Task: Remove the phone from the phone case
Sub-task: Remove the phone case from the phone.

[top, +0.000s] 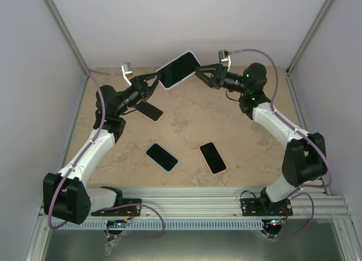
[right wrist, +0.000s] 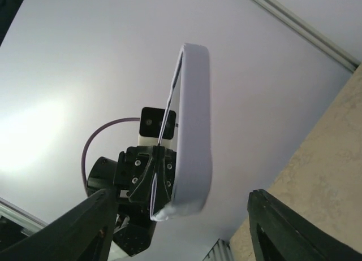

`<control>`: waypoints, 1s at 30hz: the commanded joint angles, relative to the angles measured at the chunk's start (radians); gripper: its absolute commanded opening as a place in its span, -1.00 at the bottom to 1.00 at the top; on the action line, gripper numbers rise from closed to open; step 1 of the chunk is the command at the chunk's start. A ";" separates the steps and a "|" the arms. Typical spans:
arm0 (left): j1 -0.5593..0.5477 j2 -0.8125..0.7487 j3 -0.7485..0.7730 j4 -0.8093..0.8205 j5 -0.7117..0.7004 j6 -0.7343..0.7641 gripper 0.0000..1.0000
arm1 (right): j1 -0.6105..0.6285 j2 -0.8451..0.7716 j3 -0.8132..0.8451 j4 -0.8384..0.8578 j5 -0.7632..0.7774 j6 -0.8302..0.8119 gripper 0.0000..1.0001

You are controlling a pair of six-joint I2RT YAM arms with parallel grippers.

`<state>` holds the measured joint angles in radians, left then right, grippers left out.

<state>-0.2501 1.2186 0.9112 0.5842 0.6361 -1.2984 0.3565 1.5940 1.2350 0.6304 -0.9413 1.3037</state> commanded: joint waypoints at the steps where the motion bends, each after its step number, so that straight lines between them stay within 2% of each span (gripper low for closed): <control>1: -0.012 -0.002 0.000 0.114 -0.023 0.000 -1.00 | 0.013 0.036 0.036 0.079 0.019 0.046 0.21; 5: -0.019 0.001 -0.008 0.115 -0.018 0.013 -1.00 | 0.015 0.041 0.028 0.100 0.022 0.060 -0.13; 11: -0.038 -0.006 -0.023 0.110 0.011 0.051 -1.00 | 0.004 0.036 0.014 0.102 0.024 0.053 -0.46; 16: -0.046 -0.009 -0.014 0.093 0.048 0.095 -1.00 | -0.028 0.007 -0.004 0.092 0.017 0.051 -0.94; 17: -0.046 -0.008 -0.011 0.088 0.058 0.106 -1.00 | -0.034 0.001 -0.011 0.090 0.015 0.049 -0.98; 18: -0.046 -0.012 -0.008 0.079 0.069 0.120 -0.90 | -0.040 -0.007 -0.020 0.085 0.012 0.044 -0.99; 20: -0.045 -0.014 0.006 0.041 0.112 0.185 -0.38 | -0.051 -0.026 -0.026 0.064 -0.003 0.018 -0.99; 22: -0.044 -0.024 0.029 -0.041 0.168 0.290 -0.11 | -0.062 -0.048 -0.016 0.012 -0.028 -0.049 -0.99; 24: -0.036 -0.031 0.060 -0.142 0.231 0.406 0.16 | -0.070 -0.073 0.022 -0.111 -0.066 -0.192 -0.99; 27: 0.000 -0.028 0.098 -0.260 0.369 0.546 0.37 | -0.073 -0.114 0.109 -0.392 -0.107 -0.507 -0.99; 30: 0.018 -0.025 0.125 -0.350 0.512 0.689 0.40 | -0.073 -0.151 0.155 -0.594 -0.146 -0.752 -0.99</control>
<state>-0.2562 1.2236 0.9699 0.3588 0.9154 -0.8635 0.2951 1.5215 1.3022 0.3447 -1.0374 0.9775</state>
